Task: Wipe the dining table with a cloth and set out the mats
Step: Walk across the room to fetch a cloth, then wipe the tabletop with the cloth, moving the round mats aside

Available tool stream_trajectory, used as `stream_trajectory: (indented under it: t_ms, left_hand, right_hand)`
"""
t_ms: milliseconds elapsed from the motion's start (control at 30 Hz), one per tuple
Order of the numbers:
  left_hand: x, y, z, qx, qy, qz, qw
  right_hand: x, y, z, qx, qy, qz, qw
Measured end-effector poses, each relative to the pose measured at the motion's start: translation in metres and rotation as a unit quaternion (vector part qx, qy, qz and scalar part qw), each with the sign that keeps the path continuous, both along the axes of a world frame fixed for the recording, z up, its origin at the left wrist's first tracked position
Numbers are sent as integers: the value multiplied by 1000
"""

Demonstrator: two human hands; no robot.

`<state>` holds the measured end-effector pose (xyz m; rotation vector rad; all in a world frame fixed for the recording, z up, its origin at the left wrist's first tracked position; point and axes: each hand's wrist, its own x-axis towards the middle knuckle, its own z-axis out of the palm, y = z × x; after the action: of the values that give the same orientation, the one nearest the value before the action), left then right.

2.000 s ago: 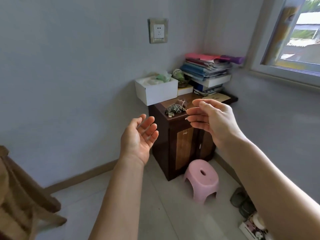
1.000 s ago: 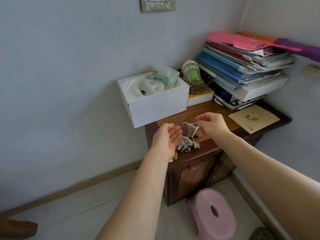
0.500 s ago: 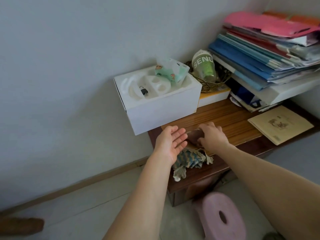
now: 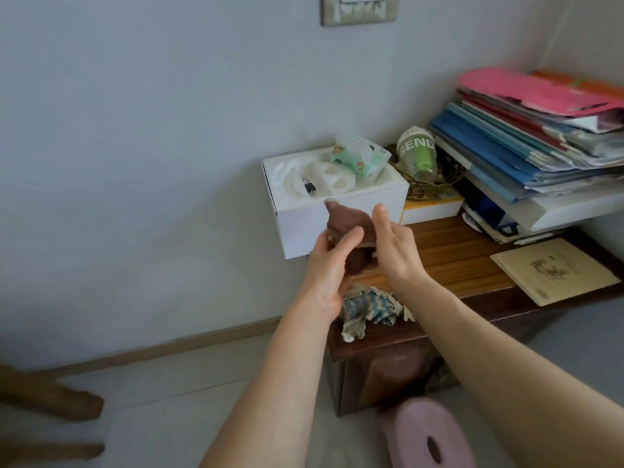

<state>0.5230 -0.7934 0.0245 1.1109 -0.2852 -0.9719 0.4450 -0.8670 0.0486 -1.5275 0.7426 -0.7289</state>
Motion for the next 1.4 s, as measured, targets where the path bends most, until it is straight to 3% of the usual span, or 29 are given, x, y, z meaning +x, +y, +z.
stream_trajectory:
  t_ms: [100, 233, 433, 633, 733, 933, 1133, 1400]
  left_hand:
    - [-4, 32, 17, 1, -22, 54, 998]
    - [-18, 77, 34, 6, 33, 161, 986]
    - [-43, 152, 54, -41, 60, 181, 981]
    - [-69, 210, 70, -16, 35, 210, 977]
    - [-74, 241, 73, 11, 16, 245, 969]
    - [-75, 298, 73, 88, 2, 395, 914]
    - [-69, 351, 75, 89, 25, 491, 866]
    - [-54, 455, 74, 90, 61, 543, 833]
  right_hand:
    - [1, 29, 15, 23, -12, 28, 999]
    - [-3, 67, 31, 22, -24, 89, 995]
    - [-17, 121, 41, -16, 2, 176, 984]
    - [-31, 174, 49, -198, 49, 348, 915]
    - [-32, 200, 53, -286, 36, 313, 905]
    - [-31, 239, 60, -49, 5, 303, 952]
    - [-11, 289, 62, 159, 14, 324, 933]
    - [24, 378, 63, 242, 6, 387, 890]
